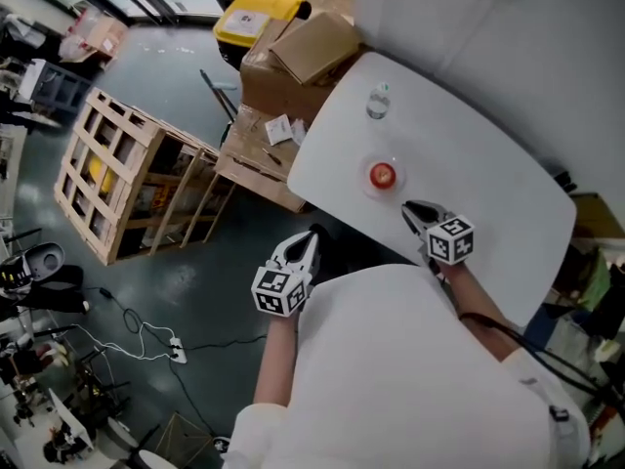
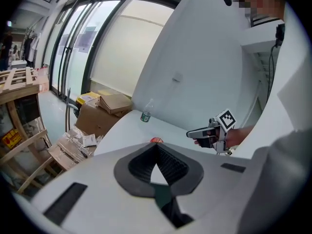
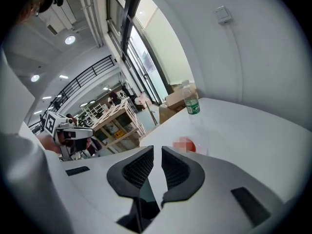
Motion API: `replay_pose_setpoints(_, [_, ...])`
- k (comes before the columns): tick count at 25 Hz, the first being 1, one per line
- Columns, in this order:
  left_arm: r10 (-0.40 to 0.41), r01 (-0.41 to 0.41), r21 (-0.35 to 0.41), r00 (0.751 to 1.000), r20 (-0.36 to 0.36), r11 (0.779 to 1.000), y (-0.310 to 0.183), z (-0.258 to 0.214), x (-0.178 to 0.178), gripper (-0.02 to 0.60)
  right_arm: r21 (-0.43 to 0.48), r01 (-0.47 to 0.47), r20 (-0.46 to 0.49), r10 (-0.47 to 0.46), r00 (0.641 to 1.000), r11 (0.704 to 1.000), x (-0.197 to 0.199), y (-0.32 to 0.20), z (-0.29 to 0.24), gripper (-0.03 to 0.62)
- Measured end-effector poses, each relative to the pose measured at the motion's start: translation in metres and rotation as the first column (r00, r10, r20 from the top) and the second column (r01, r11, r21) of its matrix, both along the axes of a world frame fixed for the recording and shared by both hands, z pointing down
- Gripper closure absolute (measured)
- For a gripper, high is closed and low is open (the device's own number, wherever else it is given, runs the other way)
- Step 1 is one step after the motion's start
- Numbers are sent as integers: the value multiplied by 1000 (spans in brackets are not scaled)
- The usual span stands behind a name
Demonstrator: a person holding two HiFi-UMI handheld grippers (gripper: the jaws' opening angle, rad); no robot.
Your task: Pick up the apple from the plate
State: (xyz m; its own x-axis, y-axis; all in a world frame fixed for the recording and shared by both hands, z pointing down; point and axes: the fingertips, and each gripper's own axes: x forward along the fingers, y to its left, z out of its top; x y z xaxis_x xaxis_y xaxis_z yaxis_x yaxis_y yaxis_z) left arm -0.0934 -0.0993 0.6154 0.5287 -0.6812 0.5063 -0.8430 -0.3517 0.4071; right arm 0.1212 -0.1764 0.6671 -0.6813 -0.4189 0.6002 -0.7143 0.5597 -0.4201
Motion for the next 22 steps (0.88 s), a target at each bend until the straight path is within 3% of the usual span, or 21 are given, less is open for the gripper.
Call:
replay_pose_setpoints(7, [53,-53,-22,998,-19,998,-14,7,-11,580,-18,-53,-63,52,997,998,-3,-22,18,539])
replay_pose_setpoints(11, [70,-71,-41,997,-22,997,-14,14,-21,580,-33,-69,-101,65,993,997,-7,-33,32,462])
replay_pose_setpoints(16, [79,-80,-58,996,-30,995,-17,20,-34,580,-60,-76,-143,67,987,995,-15,-45,56,417])
replay_pose_setpoints(22, [98,-100,-72,995,-35,992,-20,25,-48,580,-103,-148,-210,124,970,984,-17,-54,88,328])
